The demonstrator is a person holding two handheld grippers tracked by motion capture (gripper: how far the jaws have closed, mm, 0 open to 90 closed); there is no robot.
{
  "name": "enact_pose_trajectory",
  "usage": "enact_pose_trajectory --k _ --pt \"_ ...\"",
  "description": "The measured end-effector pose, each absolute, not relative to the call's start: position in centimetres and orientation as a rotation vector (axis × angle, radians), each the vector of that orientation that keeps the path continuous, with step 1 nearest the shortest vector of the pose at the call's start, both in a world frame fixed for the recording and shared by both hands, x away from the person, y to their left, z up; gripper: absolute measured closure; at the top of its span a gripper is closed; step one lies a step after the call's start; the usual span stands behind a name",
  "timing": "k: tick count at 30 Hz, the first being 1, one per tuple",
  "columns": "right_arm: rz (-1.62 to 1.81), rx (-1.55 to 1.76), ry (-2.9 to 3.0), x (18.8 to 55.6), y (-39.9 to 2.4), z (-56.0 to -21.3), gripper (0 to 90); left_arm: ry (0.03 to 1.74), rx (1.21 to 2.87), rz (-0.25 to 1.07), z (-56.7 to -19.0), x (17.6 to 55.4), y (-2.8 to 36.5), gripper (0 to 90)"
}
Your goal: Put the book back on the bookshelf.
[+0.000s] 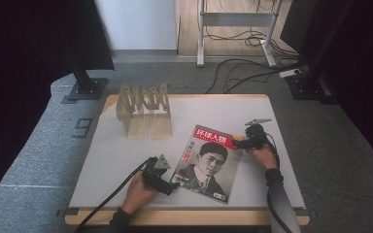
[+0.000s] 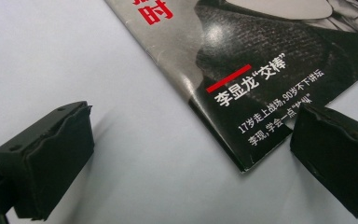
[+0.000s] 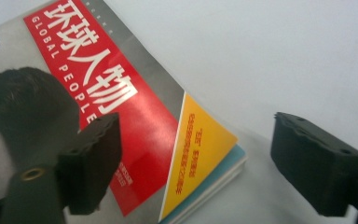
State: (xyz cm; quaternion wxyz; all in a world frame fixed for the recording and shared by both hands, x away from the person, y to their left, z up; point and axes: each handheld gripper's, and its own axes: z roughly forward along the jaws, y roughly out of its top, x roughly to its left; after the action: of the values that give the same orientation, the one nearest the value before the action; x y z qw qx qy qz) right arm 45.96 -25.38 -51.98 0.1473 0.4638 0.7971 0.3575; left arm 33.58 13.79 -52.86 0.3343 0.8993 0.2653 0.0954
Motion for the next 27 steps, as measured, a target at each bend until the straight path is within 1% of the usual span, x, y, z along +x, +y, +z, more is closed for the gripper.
enact_pose_trajectory --k 2,4,7,10,15,22,27 --pt "1.036 1.337 2.305 46.3 -25.3 -52.0 22.5 0.692 2.347 0.249 -52.9 33.6 13.8 0.0" --pt "1.032 1.339 2.310 46.5 -25.3 -52.0 24.9 0.692 2.347 0.249 -52.9 33.6 13.8 0.0" --pt "1.036 1.379 2.318 46.8 -25.6 -52.1 31.2 0.692 2.347 0.249 -52.9 33.6 13.8 0.0" --pt "1.052 1.402 2.306 46.8 -25.8 -52.1 33.5 0.692 2.347 0.248 -52.9 33.6 13.8 0.0" --pt "1.135 1.472 2.304 46.5 -26.6 -52.1 40.7 0.692 2.346 0.248 -52.9 33.6 13.8 0.0" --pt "1.123 1.486 2.309 46.2 -26.6 -51.9 43.9 0.691 2.347 0.248 -52.9 33.6 13.8 0.0" --pt "1.121 1.494 2.283 46.1 -26.5 -51.3 55.5 0.691 2.347 0.248 -52.9 33.6 13.8 0.0"
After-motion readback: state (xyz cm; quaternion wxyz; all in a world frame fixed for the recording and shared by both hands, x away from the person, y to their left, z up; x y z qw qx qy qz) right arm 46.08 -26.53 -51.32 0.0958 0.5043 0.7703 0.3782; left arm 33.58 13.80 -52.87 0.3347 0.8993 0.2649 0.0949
